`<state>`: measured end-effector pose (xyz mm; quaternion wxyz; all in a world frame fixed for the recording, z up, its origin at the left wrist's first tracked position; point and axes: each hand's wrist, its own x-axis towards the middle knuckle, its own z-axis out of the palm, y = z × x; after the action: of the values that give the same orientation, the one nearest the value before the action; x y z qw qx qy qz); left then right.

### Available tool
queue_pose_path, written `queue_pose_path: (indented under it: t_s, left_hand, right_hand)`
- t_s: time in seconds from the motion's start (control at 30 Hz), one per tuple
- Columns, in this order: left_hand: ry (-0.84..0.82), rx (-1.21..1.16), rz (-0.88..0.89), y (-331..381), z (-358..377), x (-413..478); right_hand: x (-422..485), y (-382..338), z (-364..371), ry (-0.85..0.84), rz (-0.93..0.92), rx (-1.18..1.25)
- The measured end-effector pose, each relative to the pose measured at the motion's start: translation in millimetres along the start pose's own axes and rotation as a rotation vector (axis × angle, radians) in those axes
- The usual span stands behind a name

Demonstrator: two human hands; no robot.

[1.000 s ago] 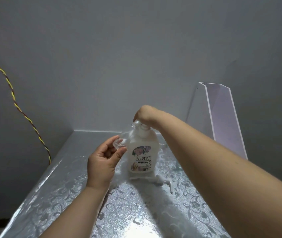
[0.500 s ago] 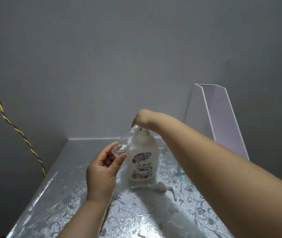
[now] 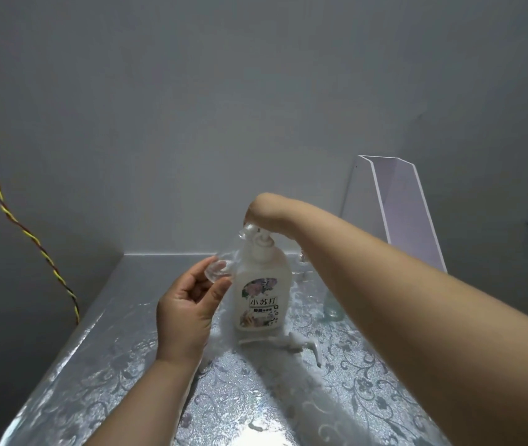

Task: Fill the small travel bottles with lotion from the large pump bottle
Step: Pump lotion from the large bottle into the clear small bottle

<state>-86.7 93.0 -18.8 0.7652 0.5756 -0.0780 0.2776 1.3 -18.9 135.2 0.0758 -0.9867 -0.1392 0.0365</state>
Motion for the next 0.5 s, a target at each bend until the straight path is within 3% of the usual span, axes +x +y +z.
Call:
queue_pose_path:
  t_s: [0.3,0.5]
  left_hand:
    - [0.027,0.03,-0.006,-6.7,-3.8,1.0]
    - [0.034,0.013,0.004,-5.6,-2.9,2.9]
  right_hand:
    - [1.1,-3.5,11.3,-0.085,0.048,-0.13]
    - [-1.5,-2.9,4.4,-0.012,0.023,-0.059]
